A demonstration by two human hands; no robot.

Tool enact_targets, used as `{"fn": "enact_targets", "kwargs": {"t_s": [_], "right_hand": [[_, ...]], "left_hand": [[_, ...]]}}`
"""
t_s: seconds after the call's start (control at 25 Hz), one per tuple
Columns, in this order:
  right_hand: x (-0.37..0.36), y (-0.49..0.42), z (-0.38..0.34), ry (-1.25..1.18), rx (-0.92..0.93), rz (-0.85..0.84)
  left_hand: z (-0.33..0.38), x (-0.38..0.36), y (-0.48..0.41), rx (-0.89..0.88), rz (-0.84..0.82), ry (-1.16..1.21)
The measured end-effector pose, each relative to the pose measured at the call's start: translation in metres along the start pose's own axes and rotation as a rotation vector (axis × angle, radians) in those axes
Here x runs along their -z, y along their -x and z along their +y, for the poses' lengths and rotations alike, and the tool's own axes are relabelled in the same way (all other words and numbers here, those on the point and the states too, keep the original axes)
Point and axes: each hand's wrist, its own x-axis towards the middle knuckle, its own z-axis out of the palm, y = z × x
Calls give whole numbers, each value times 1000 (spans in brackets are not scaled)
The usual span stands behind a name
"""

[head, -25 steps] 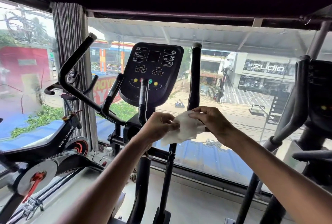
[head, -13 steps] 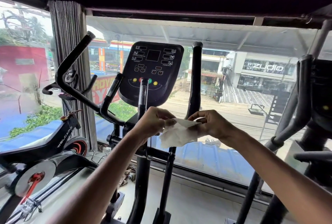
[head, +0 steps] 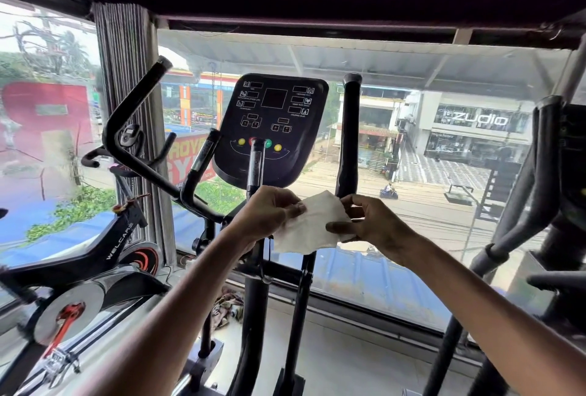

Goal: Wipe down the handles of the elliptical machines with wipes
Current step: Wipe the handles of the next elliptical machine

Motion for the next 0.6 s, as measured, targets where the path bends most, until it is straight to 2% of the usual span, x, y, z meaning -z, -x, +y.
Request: {"fn": "enact_targets", "kwargs": {"t_s": [0.16,0.24,0.4,0.6], "right_hand": [[-2,-2,6,23,-7,3],[-4,0,4,19,-41,-41],[-6,-2,1,12,-89,-103],[-16,1,-13,-13,-104,-142]], "left_hand": [[-5,3,-1,-62,71,-62],[-6,8,-1,-92,53,-111],[-9,11,0,3,38,-60],[-2,4,11,111,-144,46]]}}
